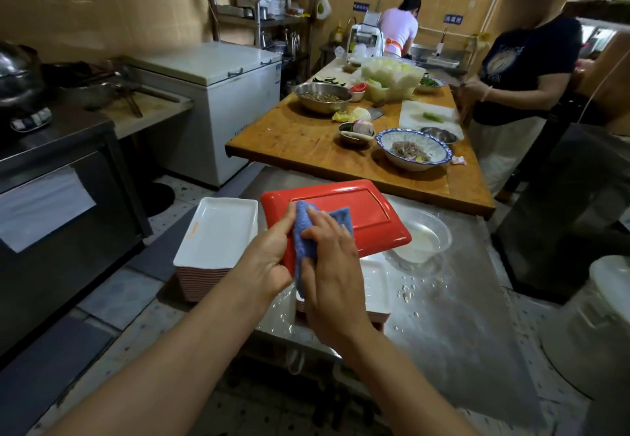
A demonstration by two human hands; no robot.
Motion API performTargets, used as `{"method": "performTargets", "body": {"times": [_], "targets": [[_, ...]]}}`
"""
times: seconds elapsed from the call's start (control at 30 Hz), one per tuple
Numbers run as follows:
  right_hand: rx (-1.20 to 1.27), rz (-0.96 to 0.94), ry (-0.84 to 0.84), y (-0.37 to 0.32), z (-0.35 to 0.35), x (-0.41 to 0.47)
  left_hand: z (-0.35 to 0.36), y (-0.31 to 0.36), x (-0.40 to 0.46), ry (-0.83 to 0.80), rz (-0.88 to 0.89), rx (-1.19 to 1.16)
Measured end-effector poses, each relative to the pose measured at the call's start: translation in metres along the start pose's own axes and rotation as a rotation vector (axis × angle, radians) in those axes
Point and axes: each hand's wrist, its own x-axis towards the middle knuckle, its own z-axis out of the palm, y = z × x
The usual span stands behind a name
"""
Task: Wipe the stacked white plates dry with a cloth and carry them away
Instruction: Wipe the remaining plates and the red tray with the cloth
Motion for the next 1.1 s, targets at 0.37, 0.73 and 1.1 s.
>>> {"method": "performTargets", "body": {"times": [0.37, 0.73, 1.1], "targets": [[-0.141, 0.155, -0.190, 0.030, -0.009, 0.055, -0.043, 0.016, -0.015, 0.142, 0.216, 0.063], [0.182, 0.508, -0.073, 0.060, 0.019, 0.057, -0.096, 0.042, -0.028, 0.108, 0.248, 0.051], [0.292, 0.681, -0.121, 0.065, 0.033, 0.054, -0.118, 0.071, -0.015, 0.332, 0.862, 1.307]]}}
